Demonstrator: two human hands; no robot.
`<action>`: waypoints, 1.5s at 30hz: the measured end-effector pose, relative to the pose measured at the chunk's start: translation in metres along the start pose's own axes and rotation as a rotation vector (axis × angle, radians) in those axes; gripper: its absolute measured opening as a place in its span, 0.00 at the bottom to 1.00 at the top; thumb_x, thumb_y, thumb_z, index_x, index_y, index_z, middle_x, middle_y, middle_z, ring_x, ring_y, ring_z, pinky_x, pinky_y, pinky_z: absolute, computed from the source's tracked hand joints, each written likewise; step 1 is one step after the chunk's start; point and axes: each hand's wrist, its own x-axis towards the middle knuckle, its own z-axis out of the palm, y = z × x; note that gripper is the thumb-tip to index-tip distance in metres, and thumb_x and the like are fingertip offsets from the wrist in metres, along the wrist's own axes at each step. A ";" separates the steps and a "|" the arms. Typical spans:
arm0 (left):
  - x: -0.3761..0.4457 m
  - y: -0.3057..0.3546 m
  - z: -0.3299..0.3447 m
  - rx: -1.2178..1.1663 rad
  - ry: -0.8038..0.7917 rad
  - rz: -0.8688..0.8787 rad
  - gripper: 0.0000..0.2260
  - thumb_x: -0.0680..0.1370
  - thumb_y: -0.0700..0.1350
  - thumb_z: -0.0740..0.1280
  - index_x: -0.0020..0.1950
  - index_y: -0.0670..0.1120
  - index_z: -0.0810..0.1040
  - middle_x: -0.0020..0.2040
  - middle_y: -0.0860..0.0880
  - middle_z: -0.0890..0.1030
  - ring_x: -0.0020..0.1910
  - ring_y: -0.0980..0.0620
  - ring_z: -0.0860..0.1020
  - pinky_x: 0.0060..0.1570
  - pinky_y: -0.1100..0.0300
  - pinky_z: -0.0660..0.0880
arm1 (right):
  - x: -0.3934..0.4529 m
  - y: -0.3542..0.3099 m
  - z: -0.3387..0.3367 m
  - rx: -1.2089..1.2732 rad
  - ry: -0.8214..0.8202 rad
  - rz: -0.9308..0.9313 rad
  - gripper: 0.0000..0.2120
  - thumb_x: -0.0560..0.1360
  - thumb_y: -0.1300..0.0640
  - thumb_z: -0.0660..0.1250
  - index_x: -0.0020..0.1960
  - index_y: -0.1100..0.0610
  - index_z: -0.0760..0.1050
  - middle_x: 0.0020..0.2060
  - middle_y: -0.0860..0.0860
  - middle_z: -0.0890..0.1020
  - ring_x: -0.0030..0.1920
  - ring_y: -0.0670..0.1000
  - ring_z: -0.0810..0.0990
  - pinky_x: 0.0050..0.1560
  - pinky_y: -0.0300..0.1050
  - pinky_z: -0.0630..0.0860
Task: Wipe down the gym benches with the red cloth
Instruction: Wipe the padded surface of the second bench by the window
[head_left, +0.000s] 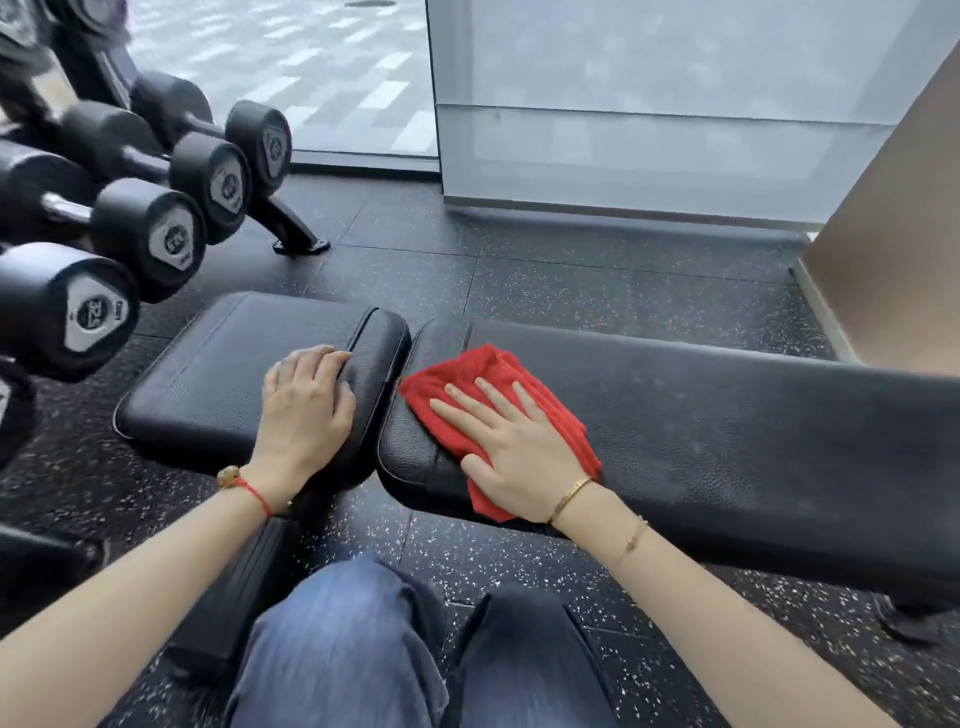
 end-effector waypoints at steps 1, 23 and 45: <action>0.001 -0.004 0.002 0.001 -0.004 -0.004 0.20 0.75 0.47 0.57 0.64 0.42 0.77 0.64 0.43 0.78 0.65 0.40 0.73 0.69 0.43 0.67 | -0.003 0.007 -0.002 0.003 -0.002 0.014 0.31 0.76 0.45 0.50 0.78 0.40 0.49 0.78 0.41 0.52 0.79 0.50 0.47 0.77 0.56 0.42; -0.001 -0.011 0.018 -0.102 0.094 -0.053 0.18 0.74 0.47 0.59 0.62 0.48 0.77 0.63 0.49 0.78 0.64 0.45 0.73 0.68 0.45 0.65 | 0.068 -0.018 0.005 0.049 0.023 0.025 0.27 0.79 0.46 0.53 0.77 0.41 0.54 0.78 0.41 0.55 0.79 0.49 0.49 0.77 0.55 0.40; -0.003 0.000 0.013 -0.093 0.024 -0.102 0.17 0.78 0.42 0.62 0.66 0.44 0.76 0.68 0.45 0.75 0.69 0.44 0.70 0.72 0.42 0.62 | 0.015 0.007 0.003 0.021 0.090 0.326 0.29 0.78 0.44 0.51 0.78 0.41 0.52 0.78 0.41 0.54 0.79 0.50 0.49 0.77 0.55 0.42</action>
